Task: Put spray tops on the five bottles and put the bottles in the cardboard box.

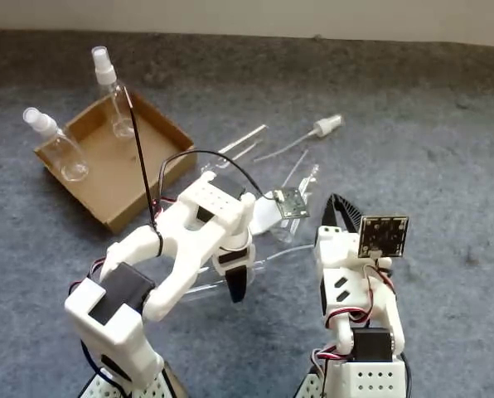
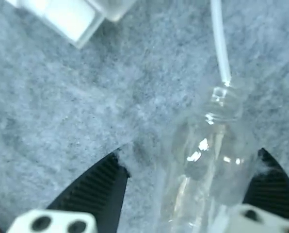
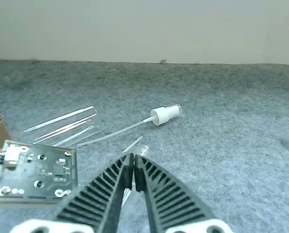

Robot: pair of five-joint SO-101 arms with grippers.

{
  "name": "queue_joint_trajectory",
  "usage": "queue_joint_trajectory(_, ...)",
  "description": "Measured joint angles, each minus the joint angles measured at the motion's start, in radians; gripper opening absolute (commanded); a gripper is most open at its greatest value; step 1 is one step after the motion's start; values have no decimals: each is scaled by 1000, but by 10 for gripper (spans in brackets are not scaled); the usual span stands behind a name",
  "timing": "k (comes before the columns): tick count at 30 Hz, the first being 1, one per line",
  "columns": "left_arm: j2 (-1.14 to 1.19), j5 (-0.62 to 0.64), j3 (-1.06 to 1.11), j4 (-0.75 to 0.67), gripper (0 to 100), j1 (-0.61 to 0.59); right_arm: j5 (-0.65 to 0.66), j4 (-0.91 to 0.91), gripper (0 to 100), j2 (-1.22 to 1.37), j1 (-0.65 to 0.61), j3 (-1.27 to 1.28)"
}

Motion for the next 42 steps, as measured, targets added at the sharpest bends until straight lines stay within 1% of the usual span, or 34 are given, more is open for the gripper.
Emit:
queue_joint_trajectory(6, 0, 0, 0, 3, 341, 0, 0, 0, 4, 0, 0, 0)
queue_joint_trajectory(10, -38, 0, -44, 97, 341, 0, 0, 0, 4, 0, 0, 0)
queue_joint_trajectory(17, -247, 0, -153, 258, 328, 0, 0, 0, 4, 0, 0, 0)
queue_joint_trajectory(20, -338, 11, -173, 310, 236, 0, 0, 0, 4, 0, 0, 0)
queue_joint_trajectory(23, -417, 86, -173, 347, 111, 0, 0, 0, 4, 0, 0, 0)
queue_joint_trajectory(26, -489, 152, -173, 354, 2, 0, 0, 0, 4, 0, 0, 0)
queue_joint_trajectory(29, -549, 198, -173, 361, 18, 0, 0, 0, 4, 0, 0, 0)
queue_joint_trajectory(31, -580, 219, -173, 361, 4, 0, 0, 0, 4, 0, 0, 0)
queue_joint_trajectory(36, -614, 304, -173, 379, 5, 0, 0, 0, 4, 0, 0, 0)
queue_joint_trajectory(42, -617, 321, -173, 379, 5, 0, 0, 0, 4, 0, 0, 0)
